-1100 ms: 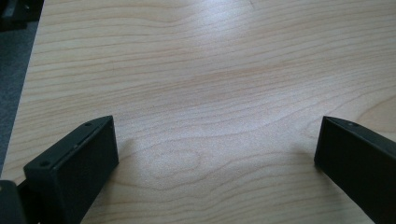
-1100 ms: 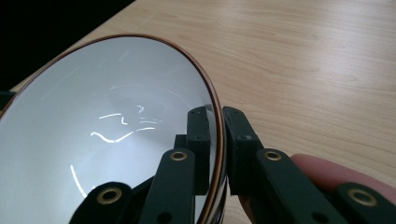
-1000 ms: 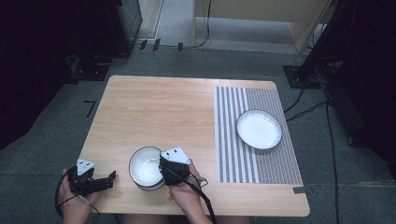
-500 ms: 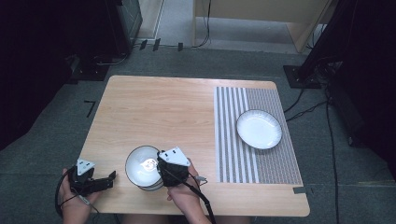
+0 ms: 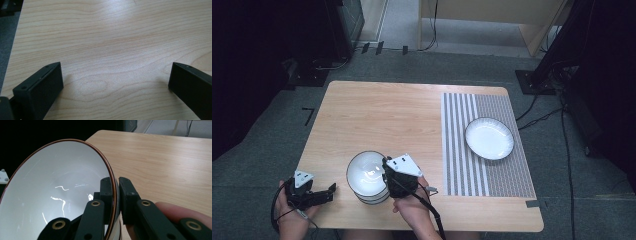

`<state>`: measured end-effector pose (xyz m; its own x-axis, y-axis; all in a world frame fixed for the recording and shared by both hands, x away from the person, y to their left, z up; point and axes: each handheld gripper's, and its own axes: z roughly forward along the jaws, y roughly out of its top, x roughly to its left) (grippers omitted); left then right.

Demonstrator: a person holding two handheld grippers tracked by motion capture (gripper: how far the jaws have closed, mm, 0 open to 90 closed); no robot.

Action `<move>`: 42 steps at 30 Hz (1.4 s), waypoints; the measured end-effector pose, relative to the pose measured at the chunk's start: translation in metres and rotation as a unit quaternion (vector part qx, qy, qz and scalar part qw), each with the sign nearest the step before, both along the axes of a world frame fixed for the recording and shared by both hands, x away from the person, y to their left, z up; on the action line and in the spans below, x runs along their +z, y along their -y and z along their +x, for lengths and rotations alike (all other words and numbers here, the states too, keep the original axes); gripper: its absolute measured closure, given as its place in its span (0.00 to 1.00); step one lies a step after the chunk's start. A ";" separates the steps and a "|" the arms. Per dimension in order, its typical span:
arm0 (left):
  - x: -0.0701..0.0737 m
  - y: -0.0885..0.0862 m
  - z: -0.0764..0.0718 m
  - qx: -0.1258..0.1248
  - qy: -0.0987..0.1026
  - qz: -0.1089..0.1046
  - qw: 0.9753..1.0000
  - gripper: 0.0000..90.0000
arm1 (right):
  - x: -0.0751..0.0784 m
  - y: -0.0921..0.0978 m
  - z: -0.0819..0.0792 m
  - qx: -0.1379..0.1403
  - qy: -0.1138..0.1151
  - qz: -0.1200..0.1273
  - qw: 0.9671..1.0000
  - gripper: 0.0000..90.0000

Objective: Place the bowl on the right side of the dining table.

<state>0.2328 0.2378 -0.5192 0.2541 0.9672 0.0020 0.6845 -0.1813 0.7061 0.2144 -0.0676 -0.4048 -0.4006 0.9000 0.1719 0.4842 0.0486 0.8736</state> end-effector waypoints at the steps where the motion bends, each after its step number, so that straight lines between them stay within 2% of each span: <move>1: 0.000 0.000 0.000 0.000 0.000 0.000 1.000 0.00 | 0.002 0.002 0.000 -0.001 -0.001 0.002 1.000 0.93; 13: 0.000 0.000 0.000 0.000 0.000 0.000 1.000 0.00 | 0.017 0.026 0.005 -0.027 0.007 0.015 0.999 0.93; 25: 0.000 0.000 0.000 0.000 0.000 0.000 1.000 0.00 | 0.027 0.064 0.011 -0.063 0.014 0.019 0.998 0.93; 42: 0.000 0.000 0.000 0.000 -0.001 0.000 1.000 0.00 | 0.025 0.111 0.017 -0.111 0.014 0.019 0.994 0.93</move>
<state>0.2327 0.2378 -0.5192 0.2542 0.9672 0.0020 0.6854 -0.1816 0.7051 0.2319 -0.1782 -0.3798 -0.1983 0.9597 0.1989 0.4546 -0.0897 0.8862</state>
